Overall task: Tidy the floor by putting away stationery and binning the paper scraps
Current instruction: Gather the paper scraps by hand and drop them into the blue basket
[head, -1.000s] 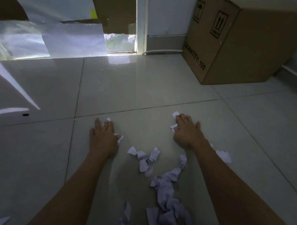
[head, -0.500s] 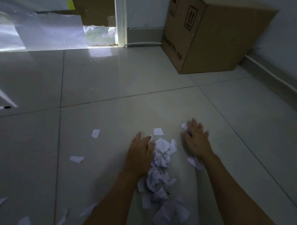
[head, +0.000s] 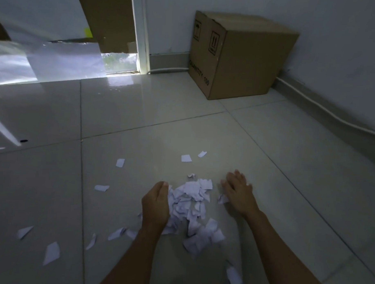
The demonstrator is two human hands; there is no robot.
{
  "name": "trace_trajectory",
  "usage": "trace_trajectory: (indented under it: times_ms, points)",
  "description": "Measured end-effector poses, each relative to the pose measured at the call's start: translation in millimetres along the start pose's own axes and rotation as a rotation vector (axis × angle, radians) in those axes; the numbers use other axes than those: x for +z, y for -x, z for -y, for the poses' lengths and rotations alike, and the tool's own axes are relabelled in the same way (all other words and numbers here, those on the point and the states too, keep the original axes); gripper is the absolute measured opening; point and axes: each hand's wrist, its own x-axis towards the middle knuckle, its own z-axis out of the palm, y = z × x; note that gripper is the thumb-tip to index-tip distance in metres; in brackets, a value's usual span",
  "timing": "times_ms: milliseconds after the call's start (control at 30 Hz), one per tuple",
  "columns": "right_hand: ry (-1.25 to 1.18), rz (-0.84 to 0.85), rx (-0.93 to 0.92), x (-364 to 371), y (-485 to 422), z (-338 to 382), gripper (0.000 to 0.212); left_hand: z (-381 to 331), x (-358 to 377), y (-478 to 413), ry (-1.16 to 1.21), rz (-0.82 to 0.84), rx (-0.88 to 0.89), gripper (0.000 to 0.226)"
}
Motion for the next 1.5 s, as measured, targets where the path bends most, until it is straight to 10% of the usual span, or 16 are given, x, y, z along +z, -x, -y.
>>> trace_trajectory:
  times_ms: [467, 933, 1500]
  points:
    - [0.089, -0.003, -0.207, 72, 87, 54, 0.118, 41, 13, 22, -0.015, 0.176, 0.209, 0.037]
    - [-1.166, -0.164, 0.176, 67, 80, 136, 0.015, -16, 8, 28, 0.703, 0.203, -0.365, 0.032]
    - [-1.436, -0.397, 0.003, -134, 131, 140, 0.026, -195, 38, 100, 1.26, 0.47, -0.389, 0.024]
